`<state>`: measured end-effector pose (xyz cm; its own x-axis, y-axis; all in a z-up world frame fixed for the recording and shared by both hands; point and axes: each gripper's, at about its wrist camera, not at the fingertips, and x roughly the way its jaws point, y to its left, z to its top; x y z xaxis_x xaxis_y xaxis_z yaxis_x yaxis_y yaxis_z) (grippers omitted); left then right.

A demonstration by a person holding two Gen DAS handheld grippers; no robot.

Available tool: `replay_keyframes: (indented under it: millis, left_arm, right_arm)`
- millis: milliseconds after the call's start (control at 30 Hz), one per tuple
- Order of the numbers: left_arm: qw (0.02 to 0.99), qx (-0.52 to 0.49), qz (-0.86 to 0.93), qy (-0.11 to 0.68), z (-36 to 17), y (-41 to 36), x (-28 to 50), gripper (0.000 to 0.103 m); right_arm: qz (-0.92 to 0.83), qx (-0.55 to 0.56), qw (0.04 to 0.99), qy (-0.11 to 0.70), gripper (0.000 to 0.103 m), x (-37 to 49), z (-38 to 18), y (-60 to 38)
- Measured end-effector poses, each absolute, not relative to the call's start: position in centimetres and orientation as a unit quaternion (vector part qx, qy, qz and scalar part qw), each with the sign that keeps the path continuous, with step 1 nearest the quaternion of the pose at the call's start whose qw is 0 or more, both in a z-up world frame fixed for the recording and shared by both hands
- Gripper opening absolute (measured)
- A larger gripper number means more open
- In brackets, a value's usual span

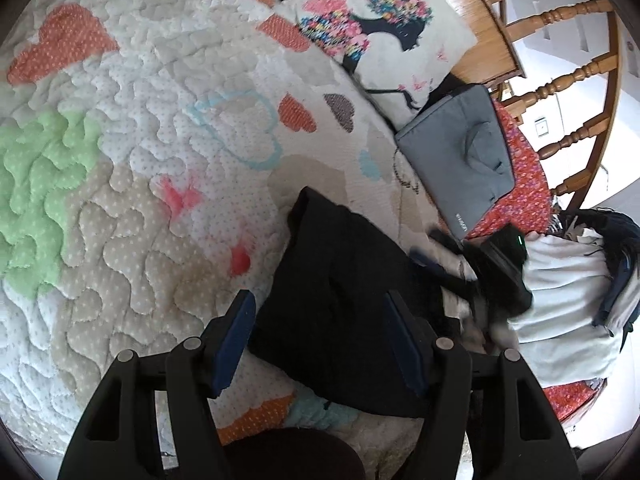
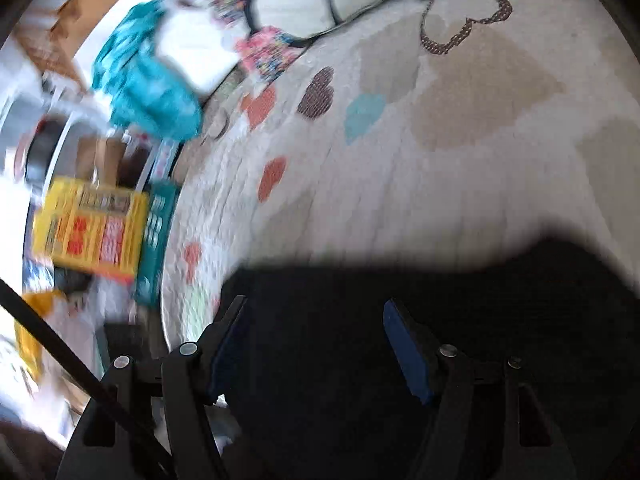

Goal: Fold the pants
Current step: 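Grasp the folded pants edge with the right gripper and fold it over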

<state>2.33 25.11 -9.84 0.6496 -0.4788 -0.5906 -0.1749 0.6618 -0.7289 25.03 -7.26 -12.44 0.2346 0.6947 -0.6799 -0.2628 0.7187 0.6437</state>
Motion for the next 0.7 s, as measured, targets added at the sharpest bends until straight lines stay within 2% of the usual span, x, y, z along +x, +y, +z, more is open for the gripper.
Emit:
replay_keyframes:
  millis: [67,133,233,433,500,533,567,600,667,700]
  left_arm:
    - [0.822,-0.394,-0.091,0.401,-9.1,25.2,1.9,0.064]
    - [0.831,-0.382,-0.088,0.395,-8.5,25.4,1.5,0.064]
    - [0.827,-0.390,-0.086,0.396,-8.9,25.8,1.2,0.064]
    - [0.820,-0.401,-0.082,0.400,-9.3,26.3,0.0,0.064]
    - [0.823,-0.402,-0.079,0.394,-8.9,26.5,-0.4,0.064]
    - [0.824,-0.403,-0.076,0.391,-8.6,26.7,-0.6,0.064]
    - [0.824,-0.403,-0.073,0.391,-8.5,26.8,-0.7,0.065]
    - [0.823,-0.404,-0.073,0.392,-8.6,26.8,-0.8,0.065]
    - [0.814,-0.417,-0.080,0.396,-9.2,26.8,-0.7,0.066]
    - [0.807,-0.427,-0.085,0.399,-9.7,26.7,-0.5,0.066]
  right_arm:
    - [0.268,0.158,0.812,0.493,0.070,26.1,-10.1,-7.6]
    - [0.322,0.231,0.775,0.492,0.070,25.5,-9.1,-8.2]
    - [0.348,0.210,0.758,0.511,0.070,22.0,-8.1,-7.2]
    - [0.310,0.210,0.708,0.599,0.069,19.7,-13.0,-6.4]
    - [0.246,0.151,0.752,0.592,0.043,21.3,-13.5,-6.6]
    - [0.209,0.097,0.790,0.568,0.036,21.7,-12.5,-6.3]
    - [0.168,0.036,0.830,0.531,0.042,21.9,-10.6,-5.5]
    - [0.171,0.042,0.838,0.516,0.048,22.1,-9.4,-5.2]
    - [0.228,0.107,0.824,0.508,0.076,22.0,-7.3,-4.6]
    - [0.254,0.122,0.811,0.513,0.077,21.7,-6.7,-3.6]
